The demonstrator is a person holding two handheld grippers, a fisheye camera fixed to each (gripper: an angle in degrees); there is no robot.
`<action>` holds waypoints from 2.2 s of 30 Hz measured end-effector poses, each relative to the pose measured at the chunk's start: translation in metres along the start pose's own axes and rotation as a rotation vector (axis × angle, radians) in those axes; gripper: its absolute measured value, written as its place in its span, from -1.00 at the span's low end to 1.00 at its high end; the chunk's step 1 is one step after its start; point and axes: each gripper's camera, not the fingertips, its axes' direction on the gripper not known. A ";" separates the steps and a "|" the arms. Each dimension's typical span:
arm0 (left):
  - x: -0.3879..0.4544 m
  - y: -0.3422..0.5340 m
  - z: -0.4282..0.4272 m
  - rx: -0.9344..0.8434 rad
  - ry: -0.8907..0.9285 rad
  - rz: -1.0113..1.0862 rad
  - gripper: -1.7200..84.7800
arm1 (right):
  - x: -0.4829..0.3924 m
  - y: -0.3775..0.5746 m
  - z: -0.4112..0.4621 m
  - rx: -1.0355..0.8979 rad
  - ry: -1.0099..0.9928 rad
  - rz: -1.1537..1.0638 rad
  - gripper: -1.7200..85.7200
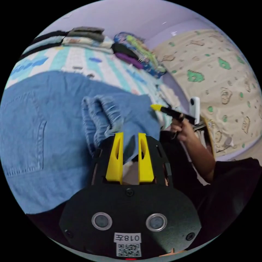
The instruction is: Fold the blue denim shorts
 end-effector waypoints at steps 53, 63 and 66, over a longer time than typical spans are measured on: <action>-0.228 0.302 -0.234 0.848 -0.116 -0.742 -0.54 | -0.613 -0.314 0.317 -0.626 -0.352 -1.401 -0.84; -0.223 0.268 -0.251 0.774 0.007 -0.494 -0.41 | -0.562 -0.229 0.194 -0.384 -0.393 -1.591 -0.84; -0.224 0.243 -0.251 0.727 0.114 -0.388 -0.42 | -0.551 -0.211 0.173 -0.360 -0.400 -1.587 -0.84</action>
